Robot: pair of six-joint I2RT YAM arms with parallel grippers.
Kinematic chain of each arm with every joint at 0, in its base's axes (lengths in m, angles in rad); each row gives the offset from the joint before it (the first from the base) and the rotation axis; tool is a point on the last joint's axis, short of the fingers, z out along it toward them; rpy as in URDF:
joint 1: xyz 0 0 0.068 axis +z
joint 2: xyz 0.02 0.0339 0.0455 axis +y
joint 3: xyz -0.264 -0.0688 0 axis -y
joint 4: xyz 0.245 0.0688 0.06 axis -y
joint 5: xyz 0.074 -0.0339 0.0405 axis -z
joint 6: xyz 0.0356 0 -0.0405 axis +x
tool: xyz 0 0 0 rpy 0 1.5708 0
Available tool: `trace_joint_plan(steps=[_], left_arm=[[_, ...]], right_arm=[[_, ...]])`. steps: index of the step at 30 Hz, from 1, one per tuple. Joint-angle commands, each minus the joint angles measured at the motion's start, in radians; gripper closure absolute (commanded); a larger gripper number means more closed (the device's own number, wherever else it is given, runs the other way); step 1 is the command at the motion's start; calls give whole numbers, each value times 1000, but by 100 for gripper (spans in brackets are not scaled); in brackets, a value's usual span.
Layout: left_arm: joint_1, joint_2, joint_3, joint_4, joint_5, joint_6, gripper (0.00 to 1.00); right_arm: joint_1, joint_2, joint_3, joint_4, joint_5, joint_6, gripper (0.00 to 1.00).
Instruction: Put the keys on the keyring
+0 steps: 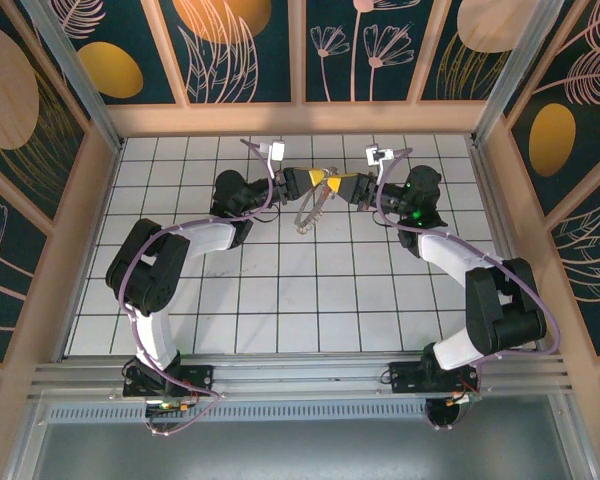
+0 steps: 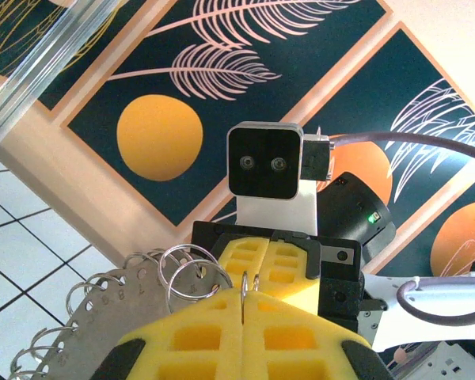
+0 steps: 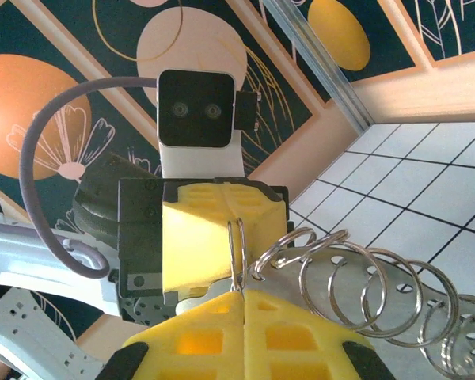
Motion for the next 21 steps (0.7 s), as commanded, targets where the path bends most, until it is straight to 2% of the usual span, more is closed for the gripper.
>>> trace_joint_plan(steps=[1,11,17,21], left_arm=[[-1,-48,11,17,2,41,100],[-1,-99,17,-155,-1,189,100],[-1,-131,31,-267,-2,280,100],[-1,-135,30,-277,-3,288,100]], right_arm=[[11,-27,4,-76,-26,-77,100],[-3,-19,33,-231,-51,-180,100],[-1,2,43,-243,-73,-189,100],[24,28,56,-229,-79,-179,100]])
